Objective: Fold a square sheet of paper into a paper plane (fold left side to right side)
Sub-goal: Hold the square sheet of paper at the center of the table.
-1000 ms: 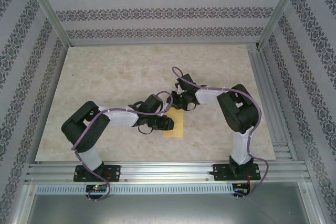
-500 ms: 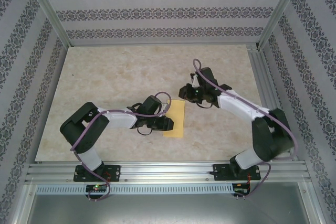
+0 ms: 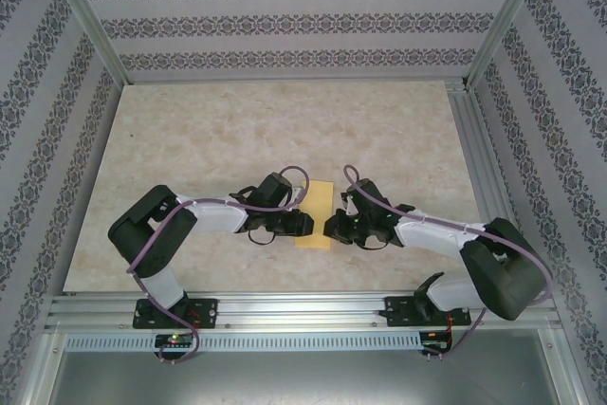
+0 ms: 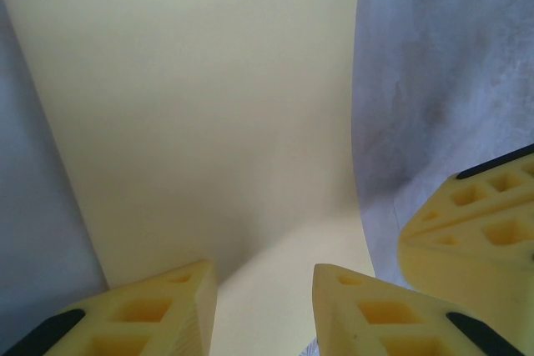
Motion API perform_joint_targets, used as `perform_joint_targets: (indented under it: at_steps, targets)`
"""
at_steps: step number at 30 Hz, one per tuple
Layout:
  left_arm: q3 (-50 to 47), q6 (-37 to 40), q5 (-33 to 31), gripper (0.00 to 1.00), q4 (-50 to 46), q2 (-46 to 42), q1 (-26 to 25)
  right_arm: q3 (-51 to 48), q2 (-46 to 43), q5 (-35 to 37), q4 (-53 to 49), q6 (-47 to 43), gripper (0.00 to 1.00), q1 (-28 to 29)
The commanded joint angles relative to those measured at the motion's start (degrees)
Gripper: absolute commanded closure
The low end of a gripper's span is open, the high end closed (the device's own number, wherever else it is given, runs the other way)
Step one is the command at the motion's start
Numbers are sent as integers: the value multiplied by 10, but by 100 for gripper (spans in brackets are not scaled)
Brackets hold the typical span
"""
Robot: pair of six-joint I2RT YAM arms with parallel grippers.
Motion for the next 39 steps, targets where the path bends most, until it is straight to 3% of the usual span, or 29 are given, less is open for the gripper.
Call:
perform_joint_targets:
  at_steps: [1,19,39]
  targets:
    - [-1,-2,-13,62,-34,-5,-8,12,40,-17,59,30,90,22]
    - [49,-7,-14,58,-44,-40,-6,18,102,38,-45,-8,90,28]
    - [80,35,-12,62,-38,40,15,40,105,58,-104,-35,90,24]
